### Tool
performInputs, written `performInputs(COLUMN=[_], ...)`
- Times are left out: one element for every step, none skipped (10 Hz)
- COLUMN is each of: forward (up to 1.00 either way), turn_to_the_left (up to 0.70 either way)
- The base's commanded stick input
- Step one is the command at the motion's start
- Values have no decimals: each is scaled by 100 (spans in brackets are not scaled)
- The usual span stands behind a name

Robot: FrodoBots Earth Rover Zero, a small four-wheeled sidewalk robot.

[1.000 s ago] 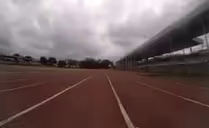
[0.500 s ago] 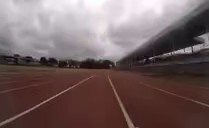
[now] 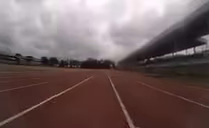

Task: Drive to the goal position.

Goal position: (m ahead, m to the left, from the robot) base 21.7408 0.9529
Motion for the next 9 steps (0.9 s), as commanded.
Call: performInputs(forward=[70, 70, 70, 70, 70, 70, 70, 70, 70], turn_to_the_left=[-35, -35, -35, 0, 0, 0, 0, 0, 0])
